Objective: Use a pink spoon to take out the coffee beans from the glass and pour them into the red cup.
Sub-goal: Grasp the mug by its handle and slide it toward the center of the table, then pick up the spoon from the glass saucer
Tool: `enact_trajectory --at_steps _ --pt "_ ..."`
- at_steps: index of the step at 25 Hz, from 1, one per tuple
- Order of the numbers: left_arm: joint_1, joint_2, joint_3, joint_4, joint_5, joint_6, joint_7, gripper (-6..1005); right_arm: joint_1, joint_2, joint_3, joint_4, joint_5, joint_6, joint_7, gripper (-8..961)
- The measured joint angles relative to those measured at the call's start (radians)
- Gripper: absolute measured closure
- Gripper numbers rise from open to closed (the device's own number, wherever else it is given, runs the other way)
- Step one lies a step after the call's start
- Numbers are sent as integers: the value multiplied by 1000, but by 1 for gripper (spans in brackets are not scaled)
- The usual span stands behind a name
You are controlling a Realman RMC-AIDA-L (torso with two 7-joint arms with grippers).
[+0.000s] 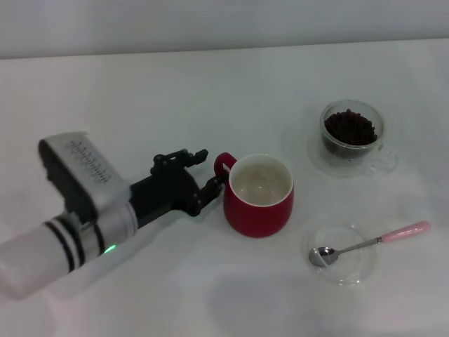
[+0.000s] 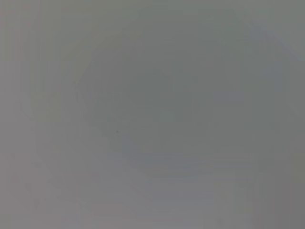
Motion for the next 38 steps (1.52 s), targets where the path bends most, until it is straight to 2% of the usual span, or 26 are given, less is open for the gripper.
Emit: enact_trajectory --at_steps 7,16,17,18,20,25,32,38 --pt "113 1 -2 40 6 -187 0 512 -11 0 0 -3 0 -2 -2 126" --pt "256 3 -24 101 -6 -352 0 513 -51 0 -11 13 -4 18 10 125" --pt "256 3 -24 101 -6 -352 0 513 -60 0 -19 19 -6 31 23 125" --pt "290 4 -47 138 -7 -408 0 513 -69 0 -27 25 -9 47 42 125" --pt "311 4 -65 165 -9 -448 0 513 -87 0 -48 36 -13 83 86 125" --pt "366 5 -111 244 -51 -561 0 512 -158 0 -126 49 -17 175 278 126" --pt "395 6 -113 317 -200 -659 0 512 -247 0 -183 129 -17 219 516 126" --pt "395 7 -114 338 -283 -683 -1 513 -280 2 -328 199 -18 326 610 126"
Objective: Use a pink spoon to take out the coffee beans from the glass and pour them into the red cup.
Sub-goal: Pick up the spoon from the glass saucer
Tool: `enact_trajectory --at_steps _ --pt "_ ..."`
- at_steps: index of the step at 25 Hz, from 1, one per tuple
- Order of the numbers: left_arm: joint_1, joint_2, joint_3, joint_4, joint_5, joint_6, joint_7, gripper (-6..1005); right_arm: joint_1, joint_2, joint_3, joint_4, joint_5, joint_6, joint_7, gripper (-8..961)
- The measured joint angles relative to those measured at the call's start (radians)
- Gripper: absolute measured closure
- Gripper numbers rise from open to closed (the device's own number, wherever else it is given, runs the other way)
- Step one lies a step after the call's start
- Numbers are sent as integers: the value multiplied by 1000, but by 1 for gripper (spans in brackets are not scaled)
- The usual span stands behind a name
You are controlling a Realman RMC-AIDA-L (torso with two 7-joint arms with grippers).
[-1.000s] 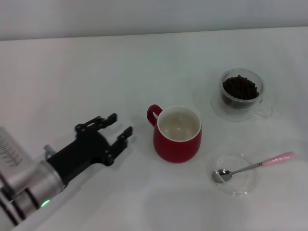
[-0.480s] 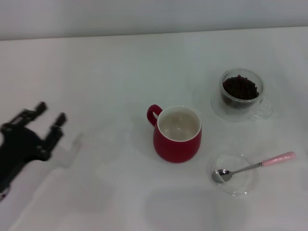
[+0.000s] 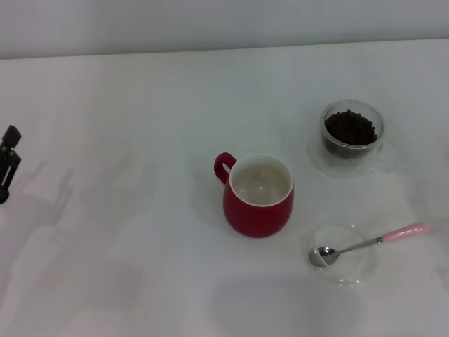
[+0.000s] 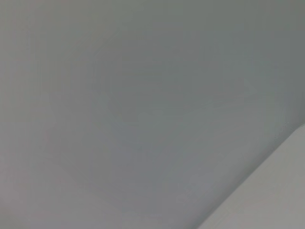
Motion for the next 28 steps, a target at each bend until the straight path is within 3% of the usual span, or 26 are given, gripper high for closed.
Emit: enact_trajectory --at_steps 8,28 --pt "1 1 0 20 -51 -37 -1 512 13 4 -167 86 -5 70 37 125" --pt "-4 2 0 12 -95 -66 -1 512 10 6 -195 172 -96 17 -8 126"
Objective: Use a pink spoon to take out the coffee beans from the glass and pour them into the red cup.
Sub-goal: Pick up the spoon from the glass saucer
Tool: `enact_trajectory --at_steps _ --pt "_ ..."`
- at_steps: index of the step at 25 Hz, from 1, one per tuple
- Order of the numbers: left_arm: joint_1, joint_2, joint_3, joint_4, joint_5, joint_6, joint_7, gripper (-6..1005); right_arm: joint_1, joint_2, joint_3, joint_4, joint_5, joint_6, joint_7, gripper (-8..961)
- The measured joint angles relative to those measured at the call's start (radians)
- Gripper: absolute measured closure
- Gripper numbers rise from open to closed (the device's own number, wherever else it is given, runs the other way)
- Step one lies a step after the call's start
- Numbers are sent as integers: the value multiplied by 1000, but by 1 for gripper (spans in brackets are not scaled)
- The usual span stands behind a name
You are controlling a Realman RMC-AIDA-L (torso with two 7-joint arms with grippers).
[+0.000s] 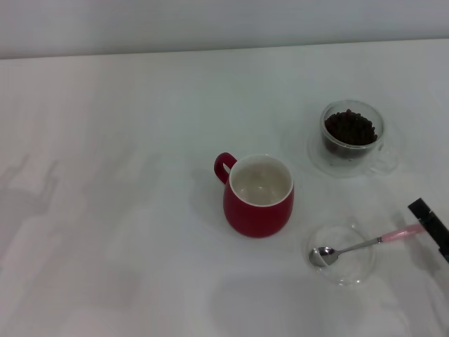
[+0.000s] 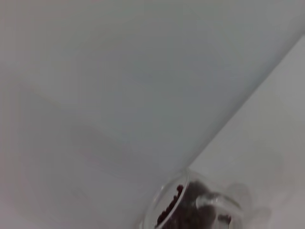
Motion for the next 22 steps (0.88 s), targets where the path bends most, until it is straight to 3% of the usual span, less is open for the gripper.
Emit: enact_trajectory --at_steps 19,22 --pt "10 -6 4 -4 0 6 0 512 -3 2 -9 25 -45 -9 -16 169" --pt "12 -7 5 -9 0 6 0 513 0 2 -6 25 -45 -24 -16 256"
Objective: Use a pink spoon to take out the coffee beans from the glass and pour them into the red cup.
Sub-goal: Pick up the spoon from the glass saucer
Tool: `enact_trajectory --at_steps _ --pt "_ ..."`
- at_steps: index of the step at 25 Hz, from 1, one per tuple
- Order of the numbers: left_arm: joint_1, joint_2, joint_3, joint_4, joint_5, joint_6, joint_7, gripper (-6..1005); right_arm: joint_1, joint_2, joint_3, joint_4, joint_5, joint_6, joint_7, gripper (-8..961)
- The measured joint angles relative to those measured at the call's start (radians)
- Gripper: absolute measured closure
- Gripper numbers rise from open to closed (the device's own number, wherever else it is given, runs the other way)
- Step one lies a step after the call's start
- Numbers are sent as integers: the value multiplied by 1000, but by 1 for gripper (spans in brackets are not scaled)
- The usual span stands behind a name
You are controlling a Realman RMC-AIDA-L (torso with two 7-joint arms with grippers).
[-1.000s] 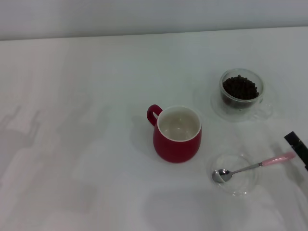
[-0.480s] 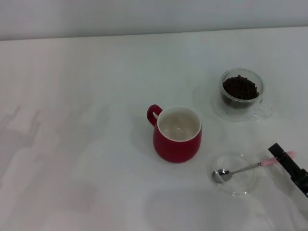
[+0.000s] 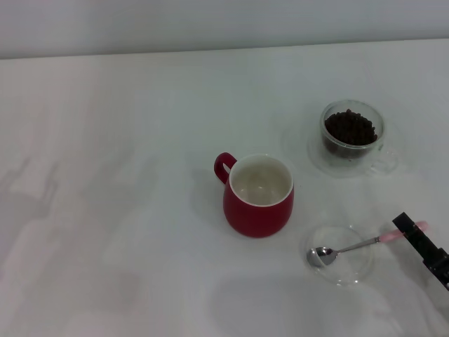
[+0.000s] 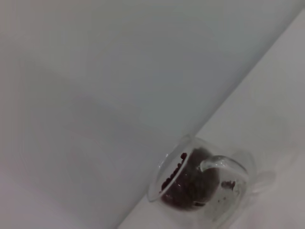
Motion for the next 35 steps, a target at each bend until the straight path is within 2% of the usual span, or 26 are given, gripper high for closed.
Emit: enact_trajectory --at_steps 3,14,19,33,35 --pt "2 0 0 -9 0 0 0 514 8 1 5 0 2 -20 0 343" --pt "7 0 0 -12 2 0 0 516 9 1 8 -8 2 -23 34 390" --pt "4 0 0 -12 0 0 0 517 4 -1 8 -10 1 -10 61 457" --pt "-5 0 -3 -12 -2 0 0 516 9 -2 1 -18 1 -8 75 548" --pt "-7 0 -3 -12 -2 1 0 517 11 -2 0 -19 1 -8 76 626"
